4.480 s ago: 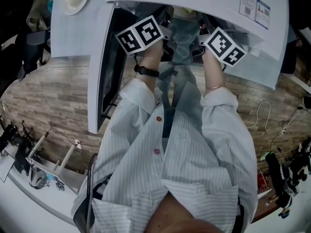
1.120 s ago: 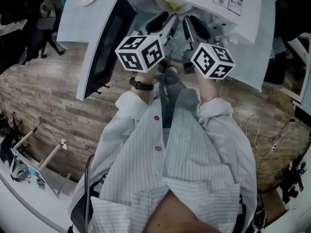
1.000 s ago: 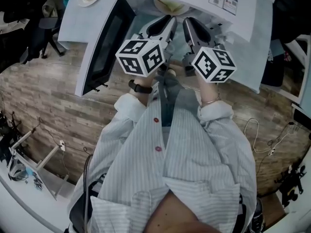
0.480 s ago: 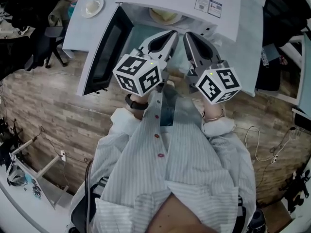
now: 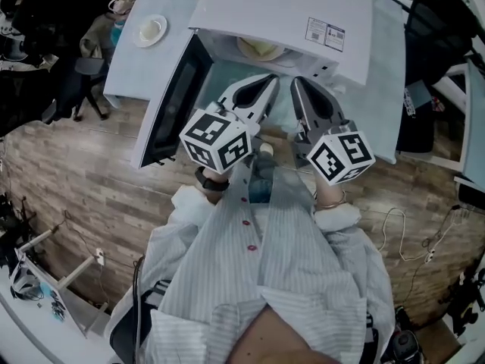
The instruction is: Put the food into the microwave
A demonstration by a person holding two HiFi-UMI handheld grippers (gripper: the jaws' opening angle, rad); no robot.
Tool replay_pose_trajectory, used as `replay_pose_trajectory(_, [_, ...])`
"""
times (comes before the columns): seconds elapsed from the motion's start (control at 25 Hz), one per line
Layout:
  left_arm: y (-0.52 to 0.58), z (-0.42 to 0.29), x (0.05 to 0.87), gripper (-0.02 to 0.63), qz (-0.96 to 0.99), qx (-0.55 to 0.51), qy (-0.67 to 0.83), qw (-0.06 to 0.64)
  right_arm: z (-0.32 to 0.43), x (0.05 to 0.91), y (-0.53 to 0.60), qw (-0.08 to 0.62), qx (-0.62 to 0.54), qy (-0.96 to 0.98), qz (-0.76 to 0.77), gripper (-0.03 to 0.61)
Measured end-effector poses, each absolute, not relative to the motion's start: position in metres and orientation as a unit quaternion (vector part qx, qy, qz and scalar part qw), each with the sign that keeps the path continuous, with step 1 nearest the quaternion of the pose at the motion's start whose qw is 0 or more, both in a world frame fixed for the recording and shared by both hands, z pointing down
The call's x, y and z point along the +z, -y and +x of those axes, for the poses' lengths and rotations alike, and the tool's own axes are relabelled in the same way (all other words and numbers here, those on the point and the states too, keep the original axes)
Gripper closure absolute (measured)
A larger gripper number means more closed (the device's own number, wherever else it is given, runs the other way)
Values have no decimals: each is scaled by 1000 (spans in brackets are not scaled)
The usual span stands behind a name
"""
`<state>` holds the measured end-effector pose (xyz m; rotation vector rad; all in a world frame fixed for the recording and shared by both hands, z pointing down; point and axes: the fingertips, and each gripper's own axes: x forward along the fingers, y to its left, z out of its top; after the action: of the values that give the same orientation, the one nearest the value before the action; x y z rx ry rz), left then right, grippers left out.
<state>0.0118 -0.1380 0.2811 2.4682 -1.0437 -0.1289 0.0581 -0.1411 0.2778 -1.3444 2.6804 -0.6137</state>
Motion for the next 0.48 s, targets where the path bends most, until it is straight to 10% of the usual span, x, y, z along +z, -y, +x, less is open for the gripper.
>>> replay_pose_trajectory(0.48, [152,-3,273,606,909,-48,349,223,42,270,143,32,-190,-880,-435,546])
